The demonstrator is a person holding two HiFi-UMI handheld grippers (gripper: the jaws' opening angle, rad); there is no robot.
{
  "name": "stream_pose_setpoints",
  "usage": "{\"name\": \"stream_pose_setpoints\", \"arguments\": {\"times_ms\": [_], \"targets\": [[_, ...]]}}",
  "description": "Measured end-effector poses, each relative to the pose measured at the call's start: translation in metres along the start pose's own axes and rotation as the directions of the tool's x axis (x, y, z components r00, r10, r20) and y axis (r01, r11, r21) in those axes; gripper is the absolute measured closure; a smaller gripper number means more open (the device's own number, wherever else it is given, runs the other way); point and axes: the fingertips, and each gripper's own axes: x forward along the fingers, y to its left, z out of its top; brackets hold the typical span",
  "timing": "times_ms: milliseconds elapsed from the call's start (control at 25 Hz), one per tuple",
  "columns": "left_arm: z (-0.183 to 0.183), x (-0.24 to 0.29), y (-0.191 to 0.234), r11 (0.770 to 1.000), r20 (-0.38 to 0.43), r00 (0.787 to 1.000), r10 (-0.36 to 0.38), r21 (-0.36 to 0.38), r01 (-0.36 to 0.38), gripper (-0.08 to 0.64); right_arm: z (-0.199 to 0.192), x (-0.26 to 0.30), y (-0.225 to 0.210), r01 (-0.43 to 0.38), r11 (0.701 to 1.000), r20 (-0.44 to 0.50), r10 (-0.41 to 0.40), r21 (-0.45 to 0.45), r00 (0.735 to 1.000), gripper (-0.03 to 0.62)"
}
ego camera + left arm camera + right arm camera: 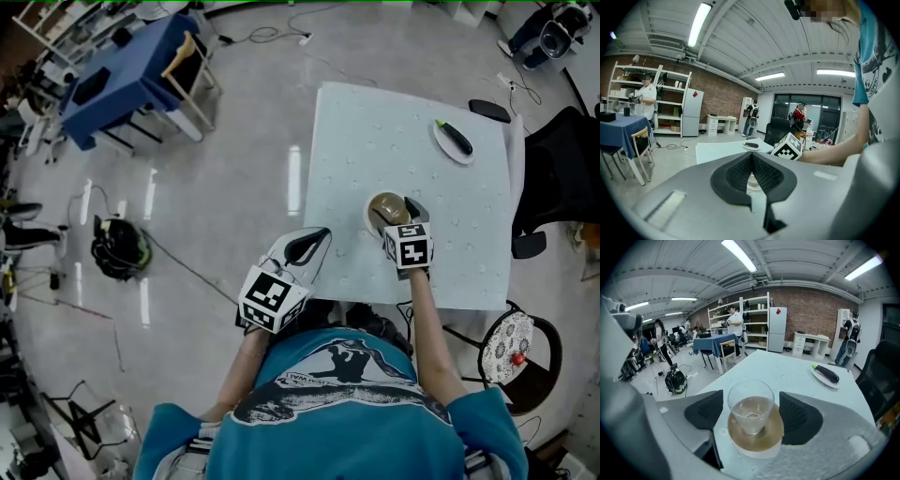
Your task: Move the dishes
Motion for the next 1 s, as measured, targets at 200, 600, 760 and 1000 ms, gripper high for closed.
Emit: {"name": "stream_pose_setpoints", "arguments": {"times_ms": [200,600,760,1000], "targets": [[0.000,-0.001,0.009,1.000,-0.008,1.000,-0.022,0.007,0.022,0.548,-0.020,0.019,0.005,-0.036,0.993,-0.031,0.040,0.110,0.999,0.229],[0.000,0.009,0.015,0.998,-0.016,0.998,-0.061,0.001,0.061,0.548,-0.027,0.019,-0.003,0.017,0.988,0.104,-0.033,0.154,0.994,0.311],[0.001,0.017,0.007,0.996,-0.017,0.996,-0.087,0.003,0.087,0.548,-0.026,0.019,-0.004,0.022,0.987,0.106,-0.040,0.161,0.994,0.311],[0.001,0.025,-0.004,0.994,-0.026,0.994,-0.105,0.004,0.105,0.548,-0.022,0.006,-0.005,-0.033,0.982,0.134,0.007,0.187,0.991,0.311]]}}
